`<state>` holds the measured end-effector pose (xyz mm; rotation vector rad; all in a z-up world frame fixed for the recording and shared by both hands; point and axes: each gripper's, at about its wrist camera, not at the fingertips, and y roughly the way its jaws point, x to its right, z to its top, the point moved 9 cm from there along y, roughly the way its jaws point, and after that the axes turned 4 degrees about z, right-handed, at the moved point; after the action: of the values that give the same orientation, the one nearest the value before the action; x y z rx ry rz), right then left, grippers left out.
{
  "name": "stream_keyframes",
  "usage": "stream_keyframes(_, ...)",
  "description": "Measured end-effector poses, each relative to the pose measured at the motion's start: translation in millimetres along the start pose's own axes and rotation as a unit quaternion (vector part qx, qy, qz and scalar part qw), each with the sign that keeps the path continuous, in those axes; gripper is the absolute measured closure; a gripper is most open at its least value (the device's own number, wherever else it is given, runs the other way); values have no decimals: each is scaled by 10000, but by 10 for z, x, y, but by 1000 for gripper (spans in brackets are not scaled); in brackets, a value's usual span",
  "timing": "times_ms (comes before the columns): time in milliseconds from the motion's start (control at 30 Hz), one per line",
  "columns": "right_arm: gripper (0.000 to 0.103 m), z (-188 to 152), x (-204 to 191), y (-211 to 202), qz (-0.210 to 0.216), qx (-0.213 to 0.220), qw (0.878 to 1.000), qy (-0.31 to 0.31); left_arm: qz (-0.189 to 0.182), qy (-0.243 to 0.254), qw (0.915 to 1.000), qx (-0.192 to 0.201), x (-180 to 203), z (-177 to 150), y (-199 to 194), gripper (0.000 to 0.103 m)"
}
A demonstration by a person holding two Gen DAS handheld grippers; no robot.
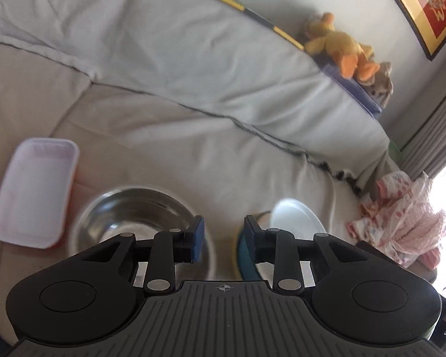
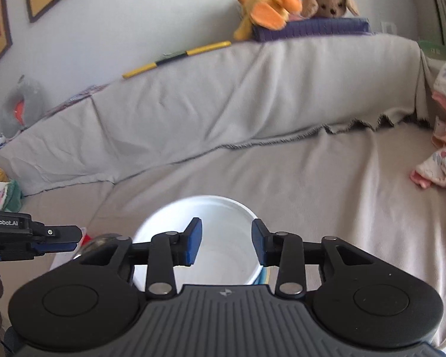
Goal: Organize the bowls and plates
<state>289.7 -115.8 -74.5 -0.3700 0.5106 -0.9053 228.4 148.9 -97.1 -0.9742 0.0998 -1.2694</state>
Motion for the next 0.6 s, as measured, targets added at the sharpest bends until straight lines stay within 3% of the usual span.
stream_keyframes(100, 49, -14, -400, 19, 483, -181, 9984, -214, 341, -165, 9991, 198, -377, 53, -173, 71)
stream_keyframes(167, 49, 7, -727, 129, 1014, -570, 9928, -298, 536, -325, 9980, 113, -612, 12, -190, 71)
stream_keyframes(300, 48, 130, -1323, 644, 1795, -1871, 9630, -735, 678, -812, 9939, -308, -1023, -198, -82, 71)
stream_keyframes(400, 48, 111, -1492, 1223, 1336, -2719, 9439, -1314, 601, -1213, 9890, -597, -1268, -397, 78, 71)
stream_keyframes(500, 49, 33, -1486, 1736, 610, -3108, 9300, -1863, 508, -1496, 9842, -805, -1426, -546, 225, 71)
stream_keyframes(600, 49, -146, -1478, 2084, 474, -3557, 9139, -1897, 432, -1493, 9844, -824, -1499, -602, 310, 62)
